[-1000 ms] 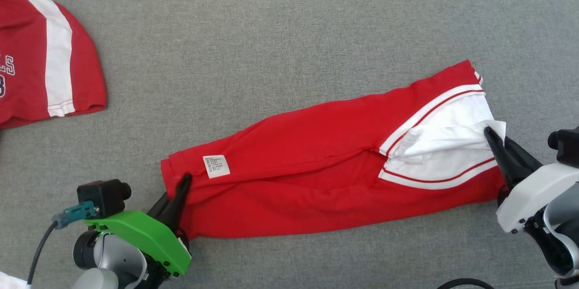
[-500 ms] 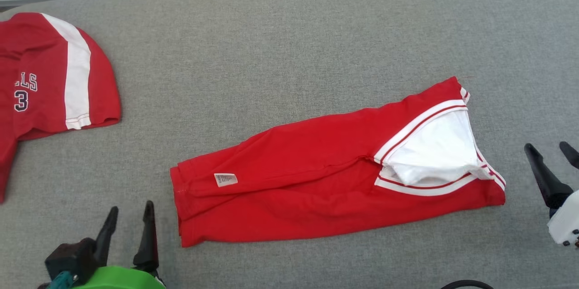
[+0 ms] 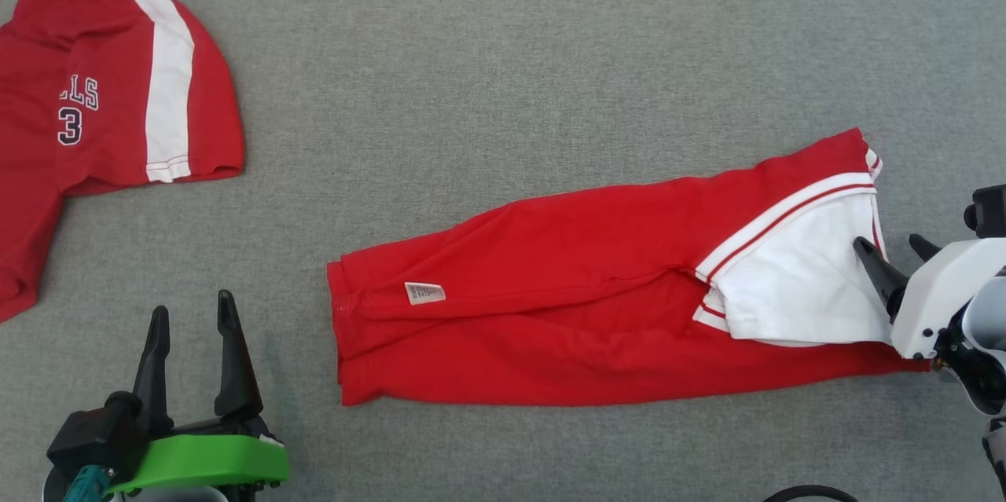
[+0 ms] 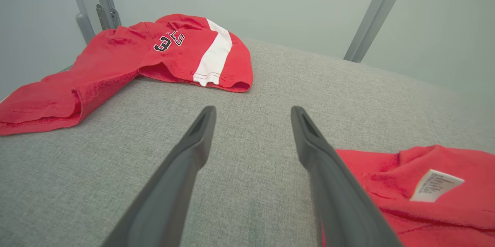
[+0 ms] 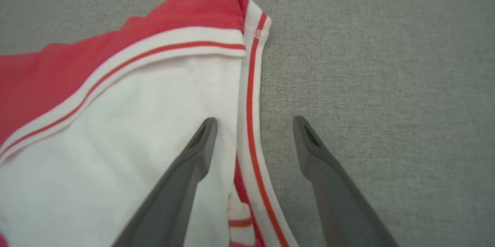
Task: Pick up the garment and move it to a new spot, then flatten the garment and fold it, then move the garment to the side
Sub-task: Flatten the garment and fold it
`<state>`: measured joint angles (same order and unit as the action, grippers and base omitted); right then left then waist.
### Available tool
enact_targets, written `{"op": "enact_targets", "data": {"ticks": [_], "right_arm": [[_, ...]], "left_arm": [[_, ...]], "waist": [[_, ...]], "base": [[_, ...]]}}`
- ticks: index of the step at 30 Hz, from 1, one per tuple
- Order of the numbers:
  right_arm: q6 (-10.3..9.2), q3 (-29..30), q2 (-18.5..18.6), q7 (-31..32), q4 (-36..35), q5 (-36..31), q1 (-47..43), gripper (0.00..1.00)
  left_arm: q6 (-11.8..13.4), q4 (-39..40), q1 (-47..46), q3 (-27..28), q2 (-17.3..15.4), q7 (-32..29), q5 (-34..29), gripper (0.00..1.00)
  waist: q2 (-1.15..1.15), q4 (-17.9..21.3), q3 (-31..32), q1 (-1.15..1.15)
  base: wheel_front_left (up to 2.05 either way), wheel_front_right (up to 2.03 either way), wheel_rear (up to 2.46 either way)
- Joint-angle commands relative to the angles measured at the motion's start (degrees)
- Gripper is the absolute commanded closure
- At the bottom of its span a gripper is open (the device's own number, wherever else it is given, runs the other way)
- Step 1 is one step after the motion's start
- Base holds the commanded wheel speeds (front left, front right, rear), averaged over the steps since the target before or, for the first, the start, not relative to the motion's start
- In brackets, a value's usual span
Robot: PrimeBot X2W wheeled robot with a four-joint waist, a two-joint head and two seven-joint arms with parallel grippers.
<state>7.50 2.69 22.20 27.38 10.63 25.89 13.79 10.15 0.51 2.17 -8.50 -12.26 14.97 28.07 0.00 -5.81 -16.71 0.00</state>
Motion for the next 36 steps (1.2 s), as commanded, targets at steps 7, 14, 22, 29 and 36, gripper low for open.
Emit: {"op": "enact_targets", "data": {"ticks": [7, 14, 22, 29, 36], "right_arm": [[-0.06, -0.65, -0.85, 2.25, 11.46, 2.86, 3.47, 0.0], [0.0, 0.2, -2.73, 7.47, 14.19, 11.48, 2.56, 1.0], [-0.12, 11.4, 2.58, 5.93, 15.18, 12.97, 1.15, 1.0], [-0.06, 25.7, 5.92, 6.36, 13.45, 10.26, -0.74, 1.0], [-0.01, 26.35, 8.15, 8.55, 1.65, 13.9, -4.13, 1.0]], "left_arm": [[-6.96, -2.86, -2.07, 4.43, 4.8, 0.22, -4.02, 0.0], [-12.08, -6.53, -2.14, 8.02, 7.19, 0.23, -6.48, 0.0], [-14.37, -9.3, -2.98, 10.55, 8.6, 0.23, -8.45, 0.0], [-15.48, -10.67, -2.48, 11.78, 8.9, 0.22, -9.33, 0.0], [-16.55, -11.83, -0.72, 12.45, 9.04, 0.23, -11.17, 0.0]], "waist": [[0.0, -3.31, -0.99, 0.0], [0.0, -3.03, -0.08, 0.0], [0.0, -2.51, 1.1, 0.0], [0.0, -2.2, 1.83, 0.0], [0.0, -1.42, 3.47, 0.0]], "base": [[0.0, 0.0, 0.0], [0.0, 0.0, 0.0], [0.0, 0.0, 0.0], [0.0, 0.0, 0.0], [0.0, 0.0, 0.0]]}}
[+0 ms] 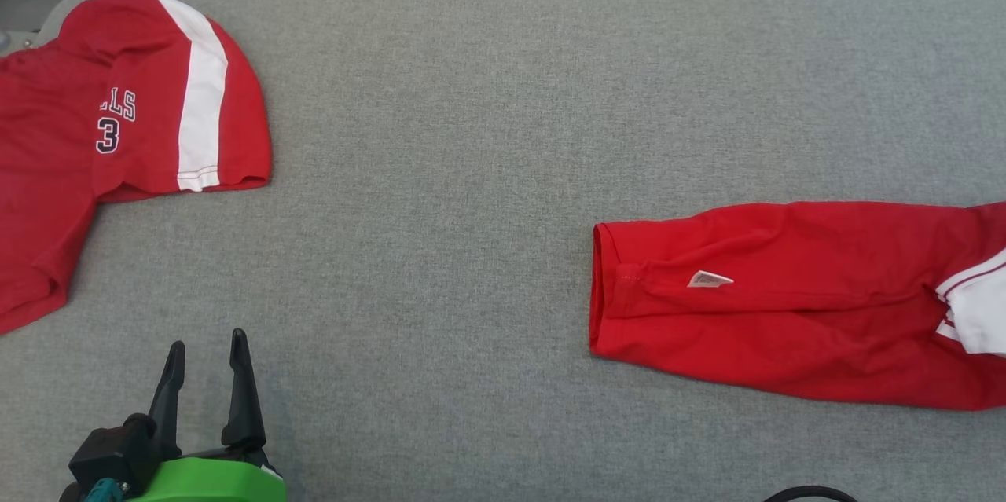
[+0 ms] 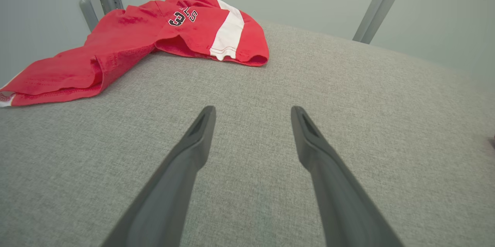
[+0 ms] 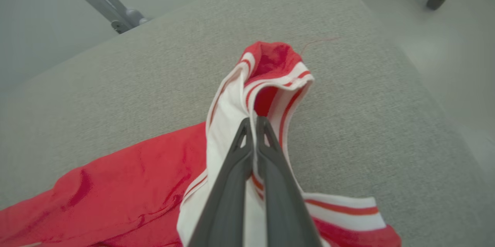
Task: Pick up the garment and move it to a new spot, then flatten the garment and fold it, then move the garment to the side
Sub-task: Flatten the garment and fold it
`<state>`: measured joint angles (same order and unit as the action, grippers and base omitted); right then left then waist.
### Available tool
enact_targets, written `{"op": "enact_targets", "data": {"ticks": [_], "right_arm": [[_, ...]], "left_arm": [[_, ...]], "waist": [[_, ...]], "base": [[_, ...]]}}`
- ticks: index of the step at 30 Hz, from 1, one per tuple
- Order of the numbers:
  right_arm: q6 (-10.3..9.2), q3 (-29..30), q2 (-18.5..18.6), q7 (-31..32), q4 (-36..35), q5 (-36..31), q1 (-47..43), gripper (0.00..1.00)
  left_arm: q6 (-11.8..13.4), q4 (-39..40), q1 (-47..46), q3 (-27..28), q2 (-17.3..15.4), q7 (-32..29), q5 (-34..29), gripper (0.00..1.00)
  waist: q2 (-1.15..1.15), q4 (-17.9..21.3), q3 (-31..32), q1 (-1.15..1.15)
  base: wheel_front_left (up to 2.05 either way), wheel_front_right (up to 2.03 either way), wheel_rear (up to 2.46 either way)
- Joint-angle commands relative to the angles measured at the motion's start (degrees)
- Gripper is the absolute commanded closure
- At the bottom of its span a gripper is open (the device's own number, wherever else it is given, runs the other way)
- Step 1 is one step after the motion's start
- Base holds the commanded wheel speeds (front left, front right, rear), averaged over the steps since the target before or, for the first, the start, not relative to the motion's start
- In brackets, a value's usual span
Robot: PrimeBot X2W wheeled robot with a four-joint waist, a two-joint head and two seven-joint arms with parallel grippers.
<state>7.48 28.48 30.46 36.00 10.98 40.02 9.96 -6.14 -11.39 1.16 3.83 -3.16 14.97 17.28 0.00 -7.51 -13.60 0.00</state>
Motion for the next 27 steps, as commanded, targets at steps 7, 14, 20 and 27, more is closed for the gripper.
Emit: {"op": "enact_targets", "data": {"ticks": [7, 14, 20, 27], "right_arm": [[0.01, -16.17, -4.96, 0.82, -19.76, 3.15, -4.88, 1.0], [0.01, -34.22, -16.58, -0.59, -19.76, -5.81, -1.9, 1.0], [0.01, -40.9, -22.39, -4.53, -10.85, -12.21, 3.46, 1.0], [0.01, -43.95, -24.07, -5.81, -4.33, -16.24, 6.53, 1.0]], "left_arm": [[-0.6, 0.33, 1.04, -0.35, 0.19, 0.24, -1.49, 0.0], [-0.81, -0.33, 0.15, -2.71, 0.17, 0.24, -2.4, 0.0], [-0.92, -0.98, -0.77, -3.87, 0.18, 0.24, -2.79, 0.0], [-0.62, -2.5, -0.95, -4.5, 0.18, 0.24, -1.39, 0.0]], "waist": [[0.0, 1.36, 2.09, 0.0], [0.0, 1.05, 2.6, 0.0], [0.0, 0.09, 2.79, 0.0], [0.0, -1.02, 2.84, 0.0]], "base": [[0.0, 0.0, 0.0], [0.0, 0.0, 0.0], [0.0, 0.0, 0.0], [0.0, 0.0, 0.0]]}}
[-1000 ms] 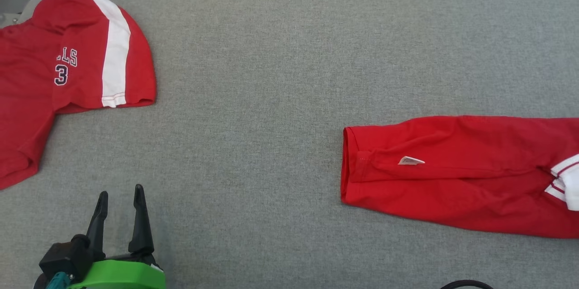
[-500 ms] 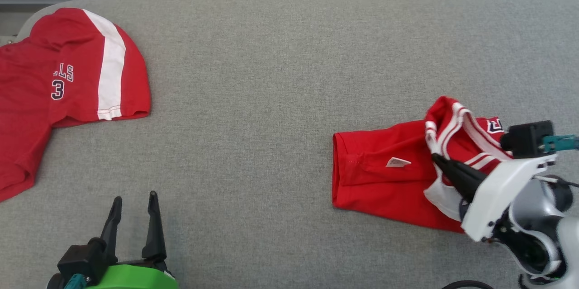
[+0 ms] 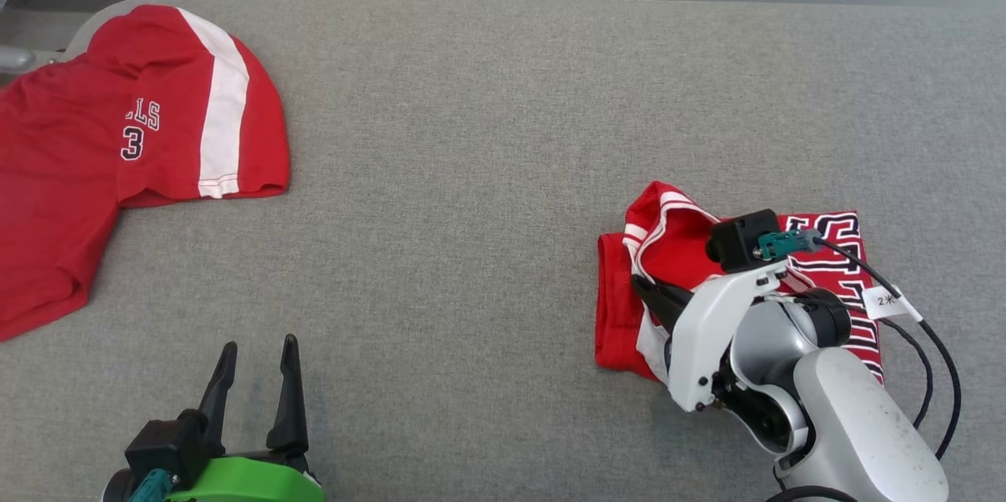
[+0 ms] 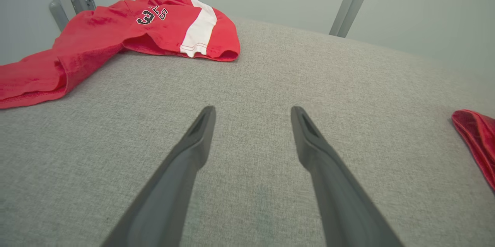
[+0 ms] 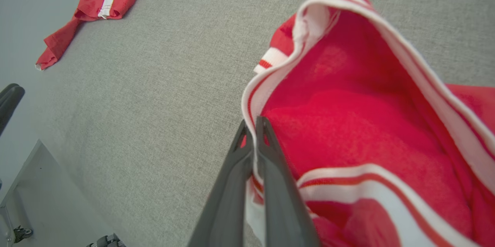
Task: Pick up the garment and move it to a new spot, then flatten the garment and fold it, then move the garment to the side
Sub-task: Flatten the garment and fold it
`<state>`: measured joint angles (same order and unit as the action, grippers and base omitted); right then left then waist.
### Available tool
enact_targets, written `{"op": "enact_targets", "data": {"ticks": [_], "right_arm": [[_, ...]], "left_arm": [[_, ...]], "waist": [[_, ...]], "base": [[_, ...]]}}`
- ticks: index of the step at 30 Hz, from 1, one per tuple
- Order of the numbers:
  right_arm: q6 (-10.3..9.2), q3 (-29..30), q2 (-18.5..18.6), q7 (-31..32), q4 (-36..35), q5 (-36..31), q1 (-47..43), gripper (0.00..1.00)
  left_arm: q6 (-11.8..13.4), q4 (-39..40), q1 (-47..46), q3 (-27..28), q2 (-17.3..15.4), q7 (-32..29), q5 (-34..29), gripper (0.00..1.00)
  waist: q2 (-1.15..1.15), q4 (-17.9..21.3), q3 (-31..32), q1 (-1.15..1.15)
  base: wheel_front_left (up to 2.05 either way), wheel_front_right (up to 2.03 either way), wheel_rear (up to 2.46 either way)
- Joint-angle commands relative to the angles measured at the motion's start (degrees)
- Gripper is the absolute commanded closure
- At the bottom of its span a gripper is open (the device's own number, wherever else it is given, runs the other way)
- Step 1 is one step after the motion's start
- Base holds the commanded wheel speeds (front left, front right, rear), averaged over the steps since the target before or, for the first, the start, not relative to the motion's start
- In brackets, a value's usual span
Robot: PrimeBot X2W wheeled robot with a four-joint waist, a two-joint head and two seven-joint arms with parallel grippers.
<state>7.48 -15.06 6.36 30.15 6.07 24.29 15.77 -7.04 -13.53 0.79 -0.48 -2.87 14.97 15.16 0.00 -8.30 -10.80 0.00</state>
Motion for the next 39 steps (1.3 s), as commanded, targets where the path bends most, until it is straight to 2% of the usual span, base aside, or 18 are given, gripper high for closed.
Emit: {"op": "enact_targets", "data": {"ticks": [1, 2, 3, 4, 5, 9, 12, 14, 18, 19, 20, 21, 22, 23, 25, 29, 35, 39], "right_arm": [[0.01, -0.81, 0.11, 0.12, 1.02, -0.73, 0.86, 1.0], [0.01, -1.33, 0.19, 0.11, 1.27, -0.88, 1.0, 1.0], [0.01, -1.97, 0.3, -0.27, 1.23, -0.85, 1.17, 0.88], [0.01, -2.9, 0.56, -0.76, 0.89, -0.71, 1.27, 0.33], [0.01, -3.67, 0.73, -1.02, 0.48, -0.15, 1.19, 0.0], [0.01, -3.99, 0.91, -3.13, -2.46, 0.77, 0.67, 0.0], [0.01, -3.17, 0.61, -3.5, -8.13, 3.04, -2.05, 0.0], [0.01, -2.55, 1.87, -3.06, -13.36, 3.46, -3.42, 0.0], [0.0, 3.82, 2.42, -4.93, -20.69, 1.66, -8.12, 0.0], [0.0, 5.99, 2.11, -6.14, -21.74, 1.25, -9.03, 0.11], [0.0, 8.47, 2.16, -7.41, -22.04, 0.1, -9.92, 0.47], [0.0, 10.25, 2.86, -8.84, -21.93, -1.57, -10.98, 0.63], [0.01, 11.41, 2.67, -10.66, -21.42, -2.34, -11.92, 0.98], [0.0, 13.21, 1.81, -12.45, -20.06, -3.17, -12.83, 1.0], [0.02, 14.64, 2.63, -16.52, -16.46, -6.18, -13.69, 1.0], [0.01, 16.71, 2.2, -26.99, -4.79, -14.16, -11.99, 1.0], [-0.03, 15.03, -0.49, -41.23, 14.21, -23.21, -5.64, 1.0], [-0.03, 12.13, -1.84, -44.55, 22.5, -26.8, -2.37, 1.0]], "left_arm": [[0.45, -0.49, -0.46, -0.29, -0.1, 0.24, 0.86, 0.0], [0.5, -0.61, -0.26, -0.41, -0.1, 0.24, 1.1, 0.0], [0.56, -0.75, 0.0, -0.53, -0.1, 0.24, 1.16, 0.0], [0.66, -0.8, 0.22, -0.61, -0.1, 0.24, 1.18, 0.0], [0.81, -0.89, 0.39, -0.67, -0.1, 0.24, 1.25, 0.0], [0.99, -1.09, 0.84, -0.66, -0.1, 0.24, 1.28, 0.0], [1.18, -0.9, 1.11, -0.19, -0.1, 0.24, 1.15, 0.0], [1.45, -0.56, 1.51, 0.38, -0.1, 0.24, 1.47, 0.0], [1.47, -0.22, 2.3, 1.16, -0.1, 0.24, 1.53, 0.0], [1.57, -0.13, 2.39, 1.21, -0.1, 0.24, 1.72, 0.0], [1.55, -0.03, 2.33, 1.18, -0.1, 0.24, 1.87, 0.0], [1.52, -0.02, 2.32, 1.05, -0.1, 0.24, 1.92, 0.0], [1.57, 0.05, 2.26, 0.84, -0.09, 0.24, 2.15, 0.0], [1.71, 0.16, 2.19, 0.73, -0.09, 0.24, 2.36, 0.0], [1.82, 0.26, 1.9, 0.22, -0.1, 0.24, 2.59, 0.0], [1.84, 0.38, 1.22, -0.19, -0.1, 0.24, 2.71, 0.0], [1.21, 0.27, -0.45, -0.62, -0.12, 0.24, 1.75, 0.0], [1.0, 0.05, -1.15, -0.06, -0.12, 0.24, 1.3, 0.0]], "waist": [[0.0, -0.31, 0.09, 0.0], [0.0, -0.36, 0.13, 0.0], [0.0, -0.4, 0.17, 0.0], [0.0, -0.41, 0.24, 0.0], [0.0, -0.4, 0.34, 0.0], [0.0, -0.31, 0.72, 0.0], [0.0, -0.29, 1.22, 0.0], [0.0, 0.11, 1.27, 0.0], [0.0, 0.99, 1.48, 0.0], [0.0, 1.26, 1.47, 0.0], [0.0, 1.42, 1.42, 0.0], [0.0, 1.56, 1.38, 0.0], [0.0, 1.73, 1.32, 0.0], [0.0, 1.94, 1.22, 0.0], [0.0, 2.23, 0.98, 0.0], [0.0, 2.84, 0.3, 0.0], [0.0, 1.98, -1.28, 0.0], [0.0, 0.59, -2.18, 0.0]], "base": [[0.0, 0.0, 0.0], [0.0, 0.0, 0.0], [0.0, 0.0, 0.0], [0.0, 0.0, 0.0], [0.0, 0.0, 0.0], [0.0, 0.0, 0.0], [0.0, 0.0, 0.0], [0.0, 0.0, 0.0], [0.0, 0.0, 0.0], [0.0, 0.0, 0.0], [0.0, 0.0, 0.0], [0.0, 0.0, 0.0], [0.0, 0.0, 0.0], [0.0, 0.0, 0.0], [0.0, 0.0, 0.0], [0.0, 0.0, 0.0], [0.0, 0.0, 0.0], [0.0, 0.0, 0.0]]}}
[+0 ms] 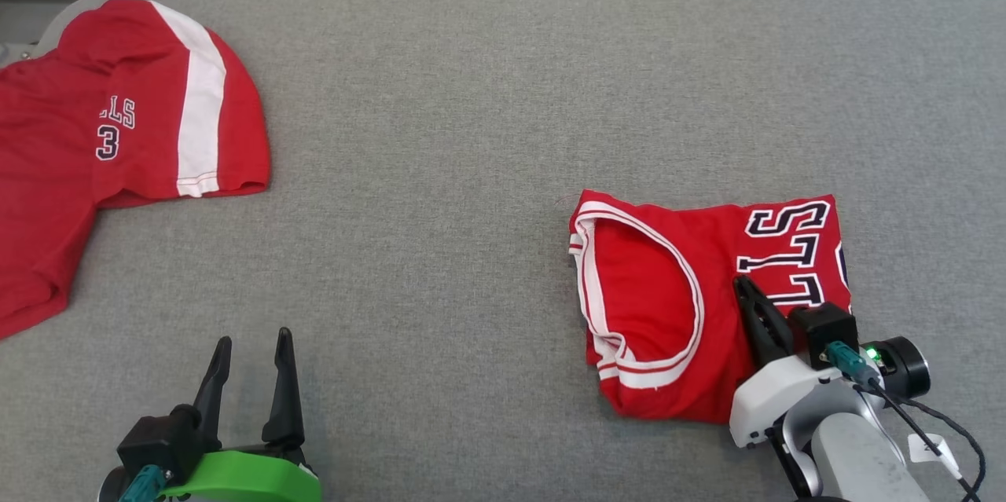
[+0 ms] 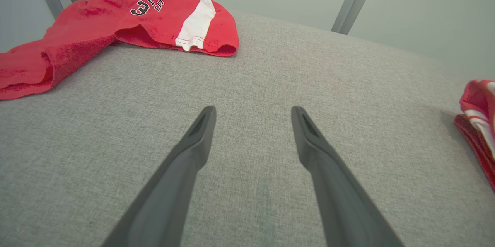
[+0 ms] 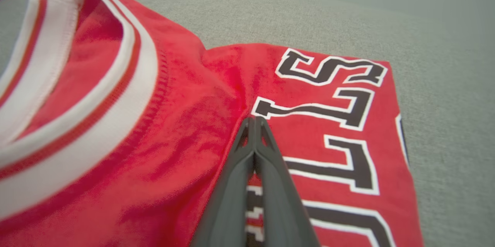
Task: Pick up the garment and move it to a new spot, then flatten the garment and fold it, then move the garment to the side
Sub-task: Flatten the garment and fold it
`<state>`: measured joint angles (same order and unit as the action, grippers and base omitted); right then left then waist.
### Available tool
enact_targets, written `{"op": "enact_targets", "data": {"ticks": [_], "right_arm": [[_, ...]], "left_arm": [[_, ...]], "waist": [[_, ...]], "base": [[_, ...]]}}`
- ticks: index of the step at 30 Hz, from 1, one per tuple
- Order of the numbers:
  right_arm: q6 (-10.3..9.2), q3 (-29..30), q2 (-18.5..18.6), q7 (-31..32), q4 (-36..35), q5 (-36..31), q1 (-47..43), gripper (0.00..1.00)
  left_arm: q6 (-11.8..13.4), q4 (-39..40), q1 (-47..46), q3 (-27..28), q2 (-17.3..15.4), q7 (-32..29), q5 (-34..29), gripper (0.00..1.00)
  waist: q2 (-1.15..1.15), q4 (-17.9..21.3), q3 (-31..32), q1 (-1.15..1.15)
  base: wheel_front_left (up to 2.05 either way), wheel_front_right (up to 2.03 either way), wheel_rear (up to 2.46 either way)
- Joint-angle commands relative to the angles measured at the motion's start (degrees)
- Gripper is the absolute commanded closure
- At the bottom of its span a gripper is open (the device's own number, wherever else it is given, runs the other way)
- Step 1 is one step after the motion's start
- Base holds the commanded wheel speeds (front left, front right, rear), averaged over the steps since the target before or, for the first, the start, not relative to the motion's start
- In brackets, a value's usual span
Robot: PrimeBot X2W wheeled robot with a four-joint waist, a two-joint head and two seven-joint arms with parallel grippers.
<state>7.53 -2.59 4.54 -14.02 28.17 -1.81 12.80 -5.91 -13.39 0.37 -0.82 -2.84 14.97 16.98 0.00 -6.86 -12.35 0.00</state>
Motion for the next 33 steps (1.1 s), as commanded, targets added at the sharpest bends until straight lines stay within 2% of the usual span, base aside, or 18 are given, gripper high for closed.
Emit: {"op": "enact_targets", "data": {"ticks": [1, 3, 8, 10, 20, 25, 28, 33], "right_arm": [[-0.09, -0.79, -0.29, -0.77, 1.48, -1.07, 1.3, 1.0], [-0.09, -1.44, -0.83, -1.11, 2.46, -1.65, 2.18, 1.0], [-0.09, -3.79, -1.32, -1.14, -5.27, -3.09, -0.53, 1.0], [-0.09, -5.57, -1.52, -1.15, -5.75, -2.95, -2.11, 1.0], [-0.09, -15.13, -1.58, -1.17, -5.5, -1.02, -4.16, 1.0], [-0.1, -19.51, -1.56, -1.17, -1.02, -0.17, -3.85, 1.0], [-0.1, -21.03, -1.56, -1.17, 0.22, 0.86, -2.4, 1.0], [-0.1, -21.34, -1.55, -1.18, -2.87, 2.12, -1.61, 1.0]], "left_arm": [[-0.16, -0.13, -0.89, 0.4, -0.14, 0.24, -0.4, 0.0], [-0.29, -0.26, -0.94, 0.63, -0.14, 0.24, 0.01, 0.0], [-0.58, -0.6, -0.81, 0.16, -0.14, 0.23, 0.53, 0.0], [-0.53, -0.66, -0.86, -0.01, -0.14, 0.24, 0.75, 0.0], [-0.19, -0.88, -0.63, -0.36, -0.14, 0.24, 0.62, 0.0], [-0.1, -1.12, -0.38, -0.41, -0.14, 0.24, 0.64, 0.0], [-0.02, -1.27, 0.01, -0.44, -0.14, 0.24, 0.79, 0.0], [0.16, -1.11, 0.79, -0.16, -0.14, 0.24, 0.69, 0.0]], "waist": [[0.0, -1.21, -0.82, 0.0], [0.0, -1.74, -1.06, 0.0], [0.0, -2.86, -1.1, 0.0], [0.0, -3.15, -0.89, 0.0], [0.0, -3.32, -0.07, 0.0], [0.0, -3.37, 0.56, 0.0], [0.0, -3.31, 0.92, 0.0], [0.0, -2.79, 1.67, 0.0]], "base": [[0.0, 0.0, 0.0], [0.0, 0.0, 0.0], [0.0, 0.0, 0.0], [0.0, 0.0, 0.0], [0.0, 0.0, 0.0], [0.0, 0.0, 0.0], [0.0, 0.0, 0.0], [0.0, 0.0, 0.0]]}}
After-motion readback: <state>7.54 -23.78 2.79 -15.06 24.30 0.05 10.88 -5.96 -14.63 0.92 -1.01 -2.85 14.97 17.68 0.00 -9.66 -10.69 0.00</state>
